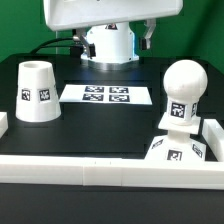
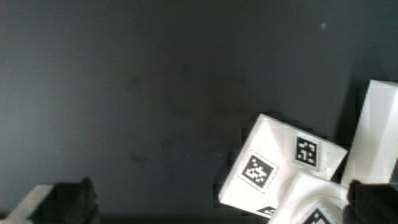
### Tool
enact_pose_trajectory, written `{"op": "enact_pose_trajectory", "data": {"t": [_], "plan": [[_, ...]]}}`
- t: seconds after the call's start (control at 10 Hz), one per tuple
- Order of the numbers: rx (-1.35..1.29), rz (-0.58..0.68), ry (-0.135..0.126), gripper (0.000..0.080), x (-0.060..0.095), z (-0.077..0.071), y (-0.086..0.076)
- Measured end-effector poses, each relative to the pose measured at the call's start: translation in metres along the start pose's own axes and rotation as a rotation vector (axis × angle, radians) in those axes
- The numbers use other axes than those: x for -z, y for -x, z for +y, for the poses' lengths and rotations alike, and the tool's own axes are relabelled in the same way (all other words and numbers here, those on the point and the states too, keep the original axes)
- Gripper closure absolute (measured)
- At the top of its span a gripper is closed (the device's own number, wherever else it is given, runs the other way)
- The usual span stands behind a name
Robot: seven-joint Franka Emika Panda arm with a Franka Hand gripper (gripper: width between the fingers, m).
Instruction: Assemble lamp
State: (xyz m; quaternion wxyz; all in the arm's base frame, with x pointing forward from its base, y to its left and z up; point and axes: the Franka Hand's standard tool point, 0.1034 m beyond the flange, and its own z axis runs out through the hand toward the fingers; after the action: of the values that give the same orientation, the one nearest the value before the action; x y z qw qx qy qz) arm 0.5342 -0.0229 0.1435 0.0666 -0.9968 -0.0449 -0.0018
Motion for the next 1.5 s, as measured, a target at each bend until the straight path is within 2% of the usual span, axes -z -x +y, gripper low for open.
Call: {"op": "enact_pose_trajectory", "data": {"t": [0.1, 0.3, 0.4, 0.6, 0.8, 1.0, 1.2, 1.4, 1.5], "plan": [[0.038, -0.004, -0.003, 0.0101, 0.003, 0.01, 0.014], [0.061, -0.012, -0.009, 0.0101, 0.009, 0.044, 0.052], [0.046, -0.012, -0.014, 0.0101, 0.009, 0.054, 0.057], [0.056, -0.013, -0.014, 0.0101, 0.008, 0.049, 0.056], [0.061, -0.014, -0.014, 0.0101, 0.007, 0.051, 0.058], [0.071, -0.031, -0.018, 0.0101, 0.001, 0.064, 0.083], [0.07, -0.036, -0.017, 0.0101, -0.001, 0.074, 0.099], [0.082, -0.035, -0.02, 0.0101, -0.005, 0.089, 0.108], [0.083, -0.03, -0.01, 0.0101, -0.012, 0.092, 0.109]]}}
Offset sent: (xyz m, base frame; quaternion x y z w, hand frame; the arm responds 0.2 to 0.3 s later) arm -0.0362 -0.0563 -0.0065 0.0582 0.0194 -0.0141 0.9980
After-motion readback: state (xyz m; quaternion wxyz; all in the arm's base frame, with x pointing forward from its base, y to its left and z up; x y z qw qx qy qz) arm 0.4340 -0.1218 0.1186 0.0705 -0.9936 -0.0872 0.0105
